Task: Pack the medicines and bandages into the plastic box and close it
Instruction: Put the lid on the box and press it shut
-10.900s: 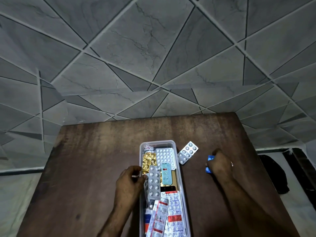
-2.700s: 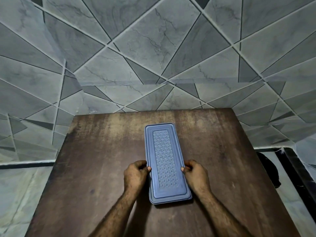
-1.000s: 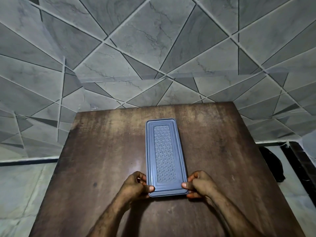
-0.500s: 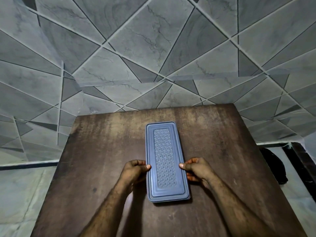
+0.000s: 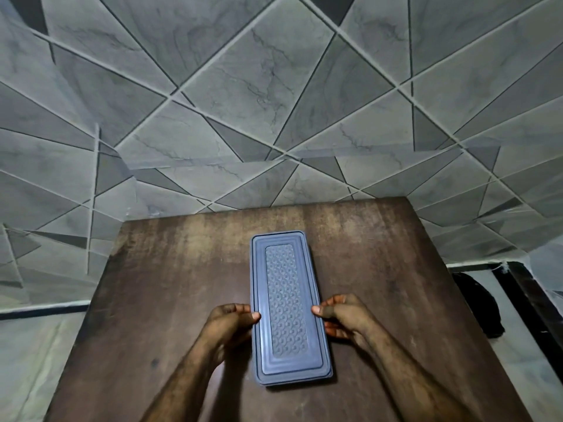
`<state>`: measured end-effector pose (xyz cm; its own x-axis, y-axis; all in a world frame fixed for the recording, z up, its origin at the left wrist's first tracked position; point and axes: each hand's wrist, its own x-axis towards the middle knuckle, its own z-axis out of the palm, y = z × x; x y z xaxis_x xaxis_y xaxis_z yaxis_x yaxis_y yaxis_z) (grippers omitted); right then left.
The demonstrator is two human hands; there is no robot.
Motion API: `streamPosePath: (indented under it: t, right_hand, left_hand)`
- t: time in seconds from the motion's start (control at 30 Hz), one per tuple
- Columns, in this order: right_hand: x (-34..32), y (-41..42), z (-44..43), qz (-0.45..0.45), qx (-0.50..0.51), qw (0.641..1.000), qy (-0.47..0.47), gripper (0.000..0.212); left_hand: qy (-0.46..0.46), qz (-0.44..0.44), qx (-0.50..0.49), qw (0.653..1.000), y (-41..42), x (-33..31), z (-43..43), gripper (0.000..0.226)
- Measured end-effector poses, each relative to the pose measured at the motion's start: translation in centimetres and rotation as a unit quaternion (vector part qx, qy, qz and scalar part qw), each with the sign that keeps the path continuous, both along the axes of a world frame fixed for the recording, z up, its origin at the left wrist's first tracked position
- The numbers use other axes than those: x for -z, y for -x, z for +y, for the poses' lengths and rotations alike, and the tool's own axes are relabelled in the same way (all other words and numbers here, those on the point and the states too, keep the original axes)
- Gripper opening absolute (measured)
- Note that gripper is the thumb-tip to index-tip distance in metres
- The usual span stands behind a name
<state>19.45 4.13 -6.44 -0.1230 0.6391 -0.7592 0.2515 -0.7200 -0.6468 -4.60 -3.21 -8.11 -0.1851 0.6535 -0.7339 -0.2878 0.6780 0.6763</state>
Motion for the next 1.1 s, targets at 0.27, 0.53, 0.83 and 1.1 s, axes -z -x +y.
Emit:
streamPosePath:
  t: [0.27, 0.53, 0.83, 1.1]
  right_hand:
    - [-0.6, 2.6, 4.7, 0.020, 0.037, 0.999, -0.021, 0.023]
    - [1.2, 3.2, 4.7, -0.038, 0.062, 0.994, -0.078, 0.023]
    - [0.7, 3.2, 7.3, 0.031, 0.075, 0.996, -0.046, 0.015]
    - [0.6, 6.6, 13.8, 0.000, 0.090, 0.990, -0.113, 0.025]
  left_hand:
    - [-0.042, 0.056, -0.031, 0.997, 0.7, -1.0, 5.1, 0.007]
    - [-0.024, 0.090, -0.076, 0.993, 0.4, 0.5, 5.9, 0.005]
    - [-0.019, 0.008, -0.036, 0.999, 2.3, -0.8, 8.6, 0.004]
    - [-0.053, 0.028, -0.082, 0.995, 2.8, -0.9, 14.4, 0.019]
